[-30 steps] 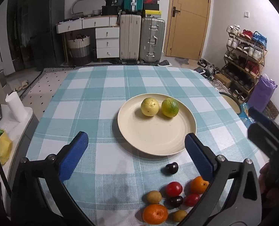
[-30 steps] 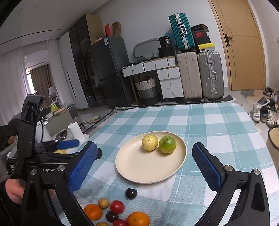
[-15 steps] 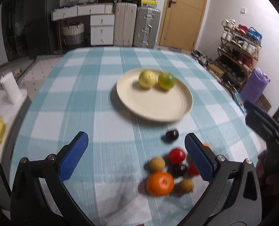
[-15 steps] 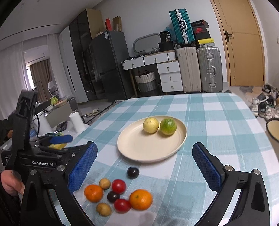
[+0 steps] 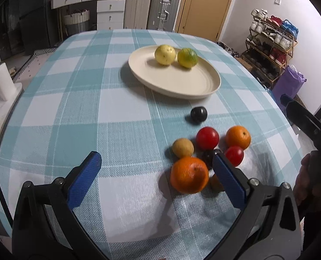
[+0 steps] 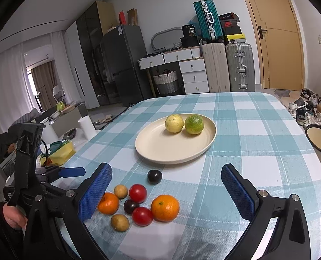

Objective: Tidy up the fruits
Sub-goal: 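Withdraw both tools from the plate back toward the fruit cluster, then grasp the large orange with the left tool while the right tool grasps the small orange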

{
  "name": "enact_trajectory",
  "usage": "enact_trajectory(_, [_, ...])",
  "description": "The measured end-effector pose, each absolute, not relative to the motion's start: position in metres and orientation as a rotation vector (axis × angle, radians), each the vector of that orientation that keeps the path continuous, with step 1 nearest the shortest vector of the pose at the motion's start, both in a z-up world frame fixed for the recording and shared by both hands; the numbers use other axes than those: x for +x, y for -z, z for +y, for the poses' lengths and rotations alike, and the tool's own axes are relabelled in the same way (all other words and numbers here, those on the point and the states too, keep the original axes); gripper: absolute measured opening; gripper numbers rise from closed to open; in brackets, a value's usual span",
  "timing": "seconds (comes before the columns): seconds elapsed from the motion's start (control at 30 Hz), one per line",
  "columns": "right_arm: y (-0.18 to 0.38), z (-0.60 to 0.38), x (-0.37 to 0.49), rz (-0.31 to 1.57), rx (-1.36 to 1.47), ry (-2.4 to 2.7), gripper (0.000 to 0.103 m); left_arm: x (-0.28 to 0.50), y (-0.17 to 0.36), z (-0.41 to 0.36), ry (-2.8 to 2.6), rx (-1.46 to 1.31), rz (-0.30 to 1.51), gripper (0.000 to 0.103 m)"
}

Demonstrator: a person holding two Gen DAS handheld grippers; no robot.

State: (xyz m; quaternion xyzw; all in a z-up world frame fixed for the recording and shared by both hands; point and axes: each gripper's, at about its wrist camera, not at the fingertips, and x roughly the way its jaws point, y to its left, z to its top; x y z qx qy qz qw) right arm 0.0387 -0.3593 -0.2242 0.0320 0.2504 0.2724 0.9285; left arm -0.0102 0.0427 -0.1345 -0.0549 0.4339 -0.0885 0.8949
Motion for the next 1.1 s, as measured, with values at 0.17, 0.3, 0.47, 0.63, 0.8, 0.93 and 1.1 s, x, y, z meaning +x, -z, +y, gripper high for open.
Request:
enact_trajectory(0.17, [0.228, -0.362, 0.035, 0.526, 0.080, -0.549, 0.103, -0.011, 0.140, 0.038, 0.215, -0.114, 0.924, 0.102])
enact_trajectory(0.3, [0.231, -0.363, 0.034, 0.533, 0.078, -0.545, 0.103, -0.013, 0.141, 0.034, 0.239, -0.110, 0.926, 0.102])
enact_trajectory(0.47, [0.232, -0.364, 0.033, 0.540, 0.081, -0.544, 0.103, -0.010, 0.142, 0.037, 0.297, -0.166, 0.939, 0.097])
enact_trajectory(0.63, [0.236, -0.365, 0.035, 0.556, 0.088, -0.542, 0.103, -0.011, 0.143, 0.034, 0.325, -0.159, 0.946, 0.077])
enact_trajectory(0.8, [0.237, -0.366, 0.036, 0.561, 0.095, -0.541, 0.103, -0.011, 0.144, 0.032, 0.352, -0.153, 0.958, 0.055])
enact_trajectory(0.93, [0.237, -0.367, 0.035, 0.564, 0.097, -0.539, 0.103, -0.013, 0.145, 0.032, 0.382, -0.156, 0.943, 0.045])
enact_trajectory(1.1, [0.241, -0.368, 0.037, 0.579, 0.108, -0.537, 0.103, -0.015, 0.146, 0.031, 0.418, -0.159, 0.935, 0.036])
